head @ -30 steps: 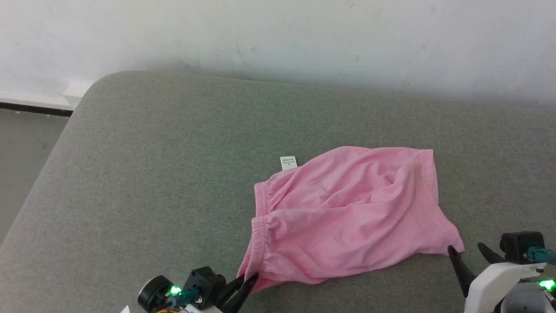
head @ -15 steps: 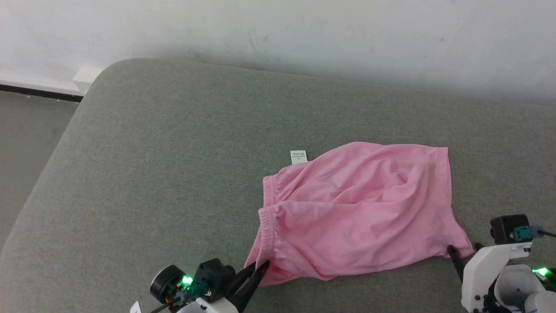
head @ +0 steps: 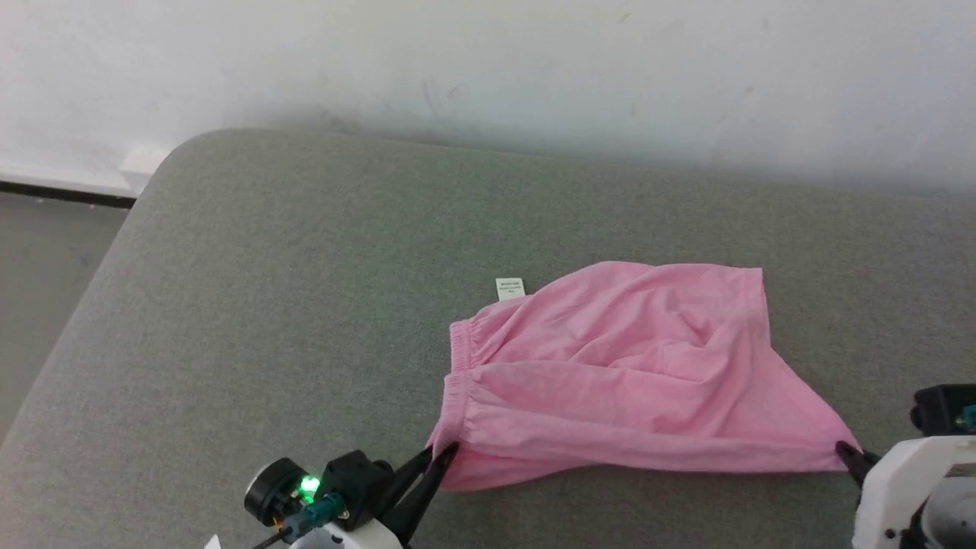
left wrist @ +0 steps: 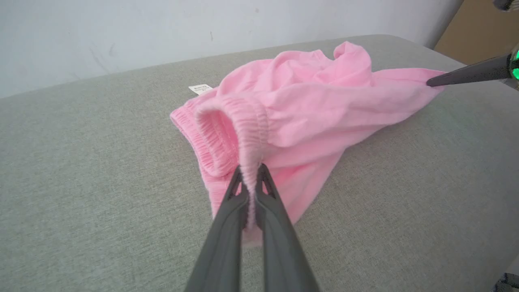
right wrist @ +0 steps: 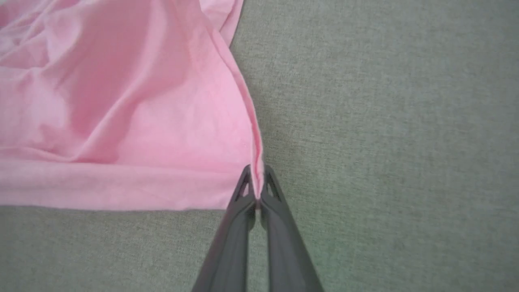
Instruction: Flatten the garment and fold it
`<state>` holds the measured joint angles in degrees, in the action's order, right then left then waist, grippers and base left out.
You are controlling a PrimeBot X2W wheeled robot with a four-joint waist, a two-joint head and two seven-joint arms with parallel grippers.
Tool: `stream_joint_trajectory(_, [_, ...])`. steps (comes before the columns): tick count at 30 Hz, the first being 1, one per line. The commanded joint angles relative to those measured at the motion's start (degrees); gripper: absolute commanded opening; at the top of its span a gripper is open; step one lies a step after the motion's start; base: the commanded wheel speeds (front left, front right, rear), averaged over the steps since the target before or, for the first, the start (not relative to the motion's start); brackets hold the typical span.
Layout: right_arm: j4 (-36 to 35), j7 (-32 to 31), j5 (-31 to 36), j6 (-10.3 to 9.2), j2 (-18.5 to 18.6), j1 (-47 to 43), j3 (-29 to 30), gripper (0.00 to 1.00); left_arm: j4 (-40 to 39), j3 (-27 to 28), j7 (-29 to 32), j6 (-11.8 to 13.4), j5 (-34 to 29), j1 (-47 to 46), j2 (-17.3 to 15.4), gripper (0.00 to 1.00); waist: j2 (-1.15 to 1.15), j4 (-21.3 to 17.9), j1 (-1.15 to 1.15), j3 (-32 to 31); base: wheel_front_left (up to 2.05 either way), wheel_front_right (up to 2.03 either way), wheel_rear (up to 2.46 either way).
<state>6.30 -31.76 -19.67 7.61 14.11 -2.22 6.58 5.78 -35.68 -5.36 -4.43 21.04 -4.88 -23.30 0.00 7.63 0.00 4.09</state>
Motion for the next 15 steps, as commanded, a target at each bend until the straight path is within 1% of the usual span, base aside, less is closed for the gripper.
stream_joint_trajectory(1, [-3.08, -1.78, -2.29, -0.12, 1.02, -0.99, 0.36, 0.00, -1.12, 0.40, -0.72, 0.51, -0.42, 0.54, -0.50, 0.00, 0.00, -1.38, 0.00, -1.47, 0.00, 0.00, 0.00])
stream_joint_trajectory(4, [-9.35, -6.46, -6.24, -0.12, 2.57, -2.24, 1.56, 0.00, -3.36, 0.84, -1.38, 0.97, -0.77, 0.50, -1.25, 0.00, 0.00, -2.31, 0.00, -2.42, 0.00, 0.00, 0.00])
stream_joint_trajectory(8, [-17.03, -14.38, -13.15, -0.12, 3.01, -2.76, 3.64, 0.00, -7.71, 1.90, -1.47, 2.04, -1.30, -0.12, -2.30, 0.00, 0.00, -3.26, 0.00, -3.71, 0.00, 0.00, 0.00])
stream_joint_trajectory(12, [-23.14, -18.22, -16.65, -0.12, 3.87, 1.02, 7.23, 0.00, -13.23, 3.72, -0.50, 2.95, -1.21, -1.38, -3.79, 0.00, 0.00, -4.08, 0.00, -4.68, 0.00, 0.00, 0.00])
stream_joint_trajectory(15, [-25.02, -19.16, -17.63, -0.12, 4.45, 4.31, 8.02, 0.00, -16.25, 4.92, 0.40, 3.07, -0.67, -2.62, -4.51, 0.00, 0.00, -4.43, 0.00, -4.98, 0.00, 0.00, 0.00])
